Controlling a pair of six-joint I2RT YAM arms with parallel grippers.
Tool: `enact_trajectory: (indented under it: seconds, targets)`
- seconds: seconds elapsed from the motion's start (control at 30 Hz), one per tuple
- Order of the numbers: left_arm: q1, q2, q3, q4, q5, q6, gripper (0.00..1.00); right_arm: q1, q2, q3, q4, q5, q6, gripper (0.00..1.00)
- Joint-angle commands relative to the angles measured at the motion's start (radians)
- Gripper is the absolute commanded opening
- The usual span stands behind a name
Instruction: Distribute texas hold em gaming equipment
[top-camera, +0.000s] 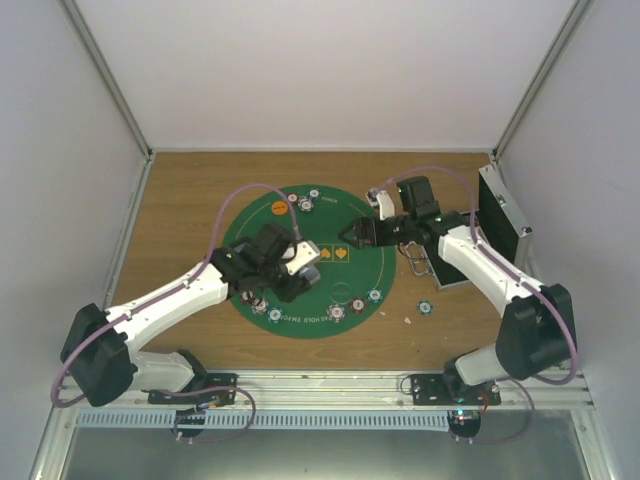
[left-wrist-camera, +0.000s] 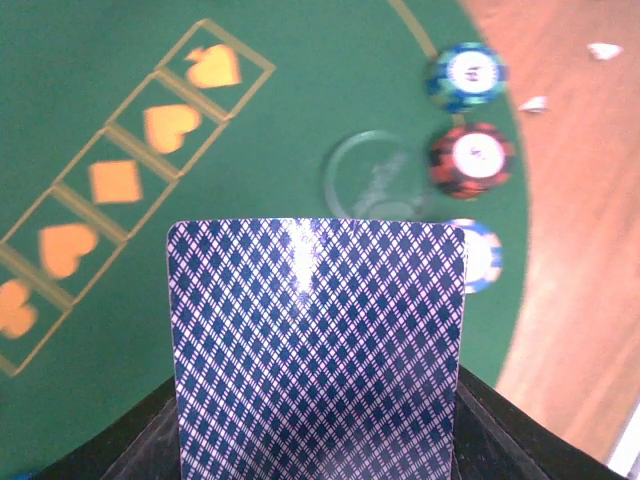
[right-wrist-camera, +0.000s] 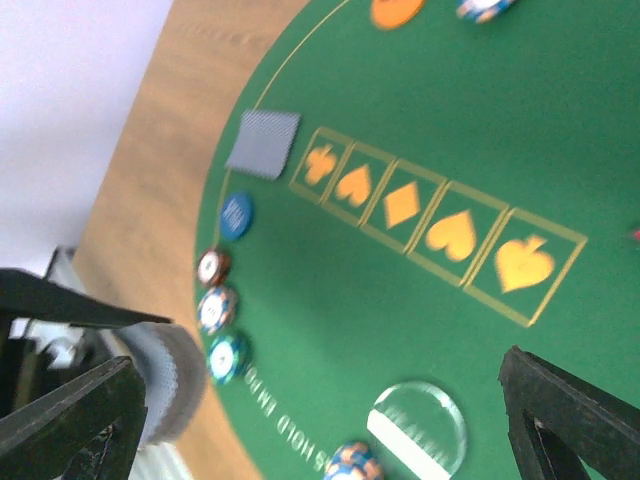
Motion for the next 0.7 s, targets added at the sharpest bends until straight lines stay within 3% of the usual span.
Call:
enact_trajectory:
  seconds: [0.0,0.37,0.67]
  targets:
    - [-0.091,-0.012,-0.018,0.099,0.042,-0.008,0.56,0.007,-0.034,-0.031,-0.106,-0.209,-0.121,0.97]
    - [-0.133,-0.021,-0.070,0.143,0.016,0.016,0.56,0.022,0.020,-0.079,-0.098,-0.403,-0.115,0.96]
    - [-0.133,0.010,-0.046,0.154,0.037,0.056,0.56,0.091,0.096,-0.080,-0.119,-0.402,-0.150,0.79]
